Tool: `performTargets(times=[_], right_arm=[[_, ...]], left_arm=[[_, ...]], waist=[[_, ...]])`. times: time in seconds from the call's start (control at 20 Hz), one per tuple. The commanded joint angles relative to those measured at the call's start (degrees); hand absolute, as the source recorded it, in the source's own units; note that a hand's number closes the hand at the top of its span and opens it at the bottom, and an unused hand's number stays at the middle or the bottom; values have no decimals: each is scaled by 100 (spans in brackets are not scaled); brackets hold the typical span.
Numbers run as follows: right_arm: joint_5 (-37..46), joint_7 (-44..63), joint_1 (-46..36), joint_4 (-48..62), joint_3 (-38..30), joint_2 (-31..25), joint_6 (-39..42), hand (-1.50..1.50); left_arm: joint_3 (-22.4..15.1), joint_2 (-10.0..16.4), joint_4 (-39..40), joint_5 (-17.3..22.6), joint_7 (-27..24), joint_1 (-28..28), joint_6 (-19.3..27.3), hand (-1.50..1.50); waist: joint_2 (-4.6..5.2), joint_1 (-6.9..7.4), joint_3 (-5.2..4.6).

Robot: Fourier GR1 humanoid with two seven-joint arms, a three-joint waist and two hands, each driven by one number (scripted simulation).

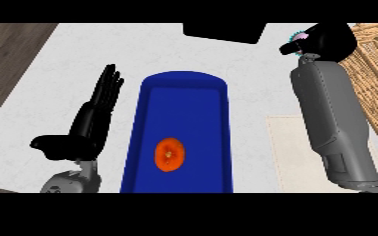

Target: Pick the cupcake from the placemat and place it in the basket

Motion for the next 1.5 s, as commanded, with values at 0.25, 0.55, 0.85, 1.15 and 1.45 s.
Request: performTargets(times=[0.25,0.55,0.85,1.15,1.45], right_arm=[[858,728,-1414,1057,-280,138,-1601,150],[1359,1370,-1834,1754,-723,40,-1750,150],[2036,1931,-2172,2362,-850,-201,-1084,150],[2105,1750,-2112,2639,-1137,-499,-1187,150],[2088,1445,-1674,2563,-1431,-644,-1793,150]], left_arm=[[70,-9,117,-57,-153,126,73,0],[27,-13,-14,-97,53,28,113,0],[135,50,-10,-104,-23,279,143,0],[415,187,117,90,-167,380,8,0],[451,245,-241,177,24,509,-31,0]], waist=[[-82,-183,-21],[-101,-281,-21],[-182,-471,-26],[-208,-626,-20],[-245,-682,-13]])
